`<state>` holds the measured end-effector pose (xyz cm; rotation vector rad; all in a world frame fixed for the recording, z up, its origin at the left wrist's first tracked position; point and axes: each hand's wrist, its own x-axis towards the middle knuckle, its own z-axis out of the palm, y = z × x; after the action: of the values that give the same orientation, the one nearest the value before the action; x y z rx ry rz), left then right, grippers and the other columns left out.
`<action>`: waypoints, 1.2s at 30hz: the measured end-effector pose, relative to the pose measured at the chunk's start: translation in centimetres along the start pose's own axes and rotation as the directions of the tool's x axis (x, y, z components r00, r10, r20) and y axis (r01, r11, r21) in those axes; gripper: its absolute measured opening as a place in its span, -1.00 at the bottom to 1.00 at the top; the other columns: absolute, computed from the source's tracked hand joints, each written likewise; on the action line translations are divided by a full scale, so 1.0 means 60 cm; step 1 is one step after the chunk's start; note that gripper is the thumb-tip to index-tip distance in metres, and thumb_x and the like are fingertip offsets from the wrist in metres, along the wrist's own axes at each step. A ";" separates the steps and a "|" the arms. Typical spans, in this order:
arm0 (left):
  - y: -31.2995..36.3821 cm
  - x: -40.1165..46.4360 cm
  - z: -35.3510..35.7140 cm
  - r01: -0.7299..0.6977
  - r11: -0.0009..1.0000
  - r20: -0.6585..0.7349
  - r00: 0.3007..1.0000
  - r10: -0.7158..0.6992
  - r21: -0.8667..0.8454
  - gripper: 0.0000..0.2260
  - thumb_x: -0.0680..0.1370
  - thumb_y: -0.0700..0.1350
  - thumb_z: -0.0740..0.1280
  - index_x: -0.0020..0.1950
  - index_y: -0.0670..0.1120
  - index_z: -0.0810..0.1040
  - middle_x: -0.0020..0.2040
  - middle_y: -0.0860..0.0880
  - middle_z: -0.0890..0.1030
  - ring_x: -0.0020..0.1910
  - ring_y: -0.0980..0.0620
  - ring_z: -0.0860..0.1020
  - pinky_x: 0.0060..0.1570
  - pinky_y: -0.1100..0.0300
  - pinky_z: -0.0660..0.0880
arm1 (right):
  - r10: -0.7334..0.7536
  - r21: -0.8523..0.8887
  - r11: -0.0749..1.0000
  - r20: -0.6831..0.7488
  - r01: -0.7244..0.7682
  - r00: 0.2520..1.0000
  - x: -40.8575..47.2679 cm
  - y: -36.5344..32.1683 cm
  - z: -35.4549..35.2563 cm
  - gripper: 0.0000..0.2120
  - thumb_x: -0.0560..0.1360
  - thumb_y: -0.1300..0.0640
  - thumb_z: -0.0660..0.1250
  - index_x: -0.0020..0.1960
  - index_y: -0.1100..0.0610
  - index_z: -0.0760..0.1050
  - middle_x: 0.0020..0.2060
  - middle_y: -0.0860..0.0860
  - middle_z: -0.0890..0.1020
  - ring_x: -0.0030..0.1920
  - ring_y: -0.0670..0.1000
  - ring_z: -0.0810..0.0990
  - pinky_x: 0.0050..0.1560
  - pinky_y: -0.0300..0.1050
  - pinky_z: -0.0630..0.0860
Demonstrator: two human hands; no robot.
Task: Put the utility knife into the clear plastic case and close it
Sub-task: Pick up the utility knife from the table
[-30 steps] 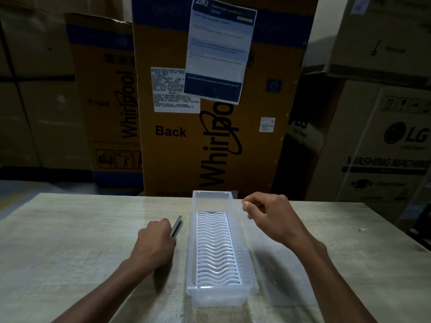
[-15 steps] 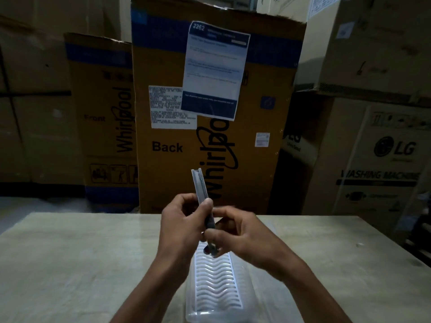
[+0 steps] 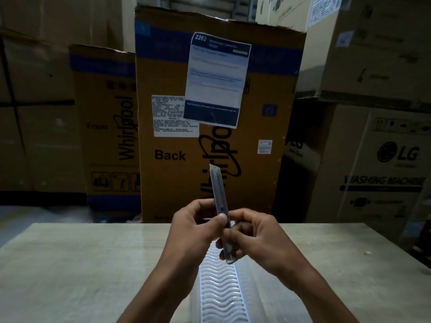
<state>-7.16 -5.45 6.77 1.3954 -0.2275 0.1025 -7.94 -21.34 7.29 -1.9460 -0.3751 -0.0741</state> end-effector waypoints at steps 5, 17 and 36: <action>0.010 -0.002 -0.003 0.000 0.998 0.043 0.999 0.003 -0.056 -0.89 0.54 -0.20 0.38 0.03 -0.12 0.65 -0.09 -0.11 0.73 -0.09 -0.03 0.72 -0.12 0.13 0.65 | -0.068 -0.118 0.991 -0.018 0.066 0.997 -0.002 0.000 -0.020 -0.56 0.34 -0.17 0.48 0.20 -0.19 0.53 0.03 -0.12 0.72 0.07 -0.11 0.70 0.12 0.07 0.67; 0.016 -0.017 0.022 0.141 0.980 0.195 0.974 -0.113 -0.139 -0.90 0.55 -0.22 0.36 -0.09 -0.27 0.58 -0.07 -0.23 0.64 -0.08 -0.20 0.70 -0.11 -0.06 0.67 | -0.151 -0.039 0.988 -0.027 0.150 0.988 -0.005 0.006 -0.052 -0.31 0.33 -0.01 0.59 0.39 -0.16 0.42 0.13 -0.11 0.68 0.22 -0.03 0.64 0.27 0.17 0.57; -0.007 -0.028 0.055 0.150 0.988 0.213 0.967 -0.137 -0.046 -0.76 0.67 -0.06 0.15 -0.01 -0.18 0.51 -0.21 -0.07 0.62 -0.33 0.04 0.60 -0.32 0.20 0.55 | -0.258 0.020 0.965 -0.123 0.262 0.958 -0.005 0.008 -0.076 -0.26 0.35 0.16 0.52 0.42 -0.18 0.31 0.08 -0.05 0.71 0.16 0.00 0.69 0.11 -0.13 0.65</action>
<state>-9.04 -8.64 6.53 1.3571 -0.3016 -0.1714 -7.53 -25.72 8.60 -1.8371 -0.5473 -0.3507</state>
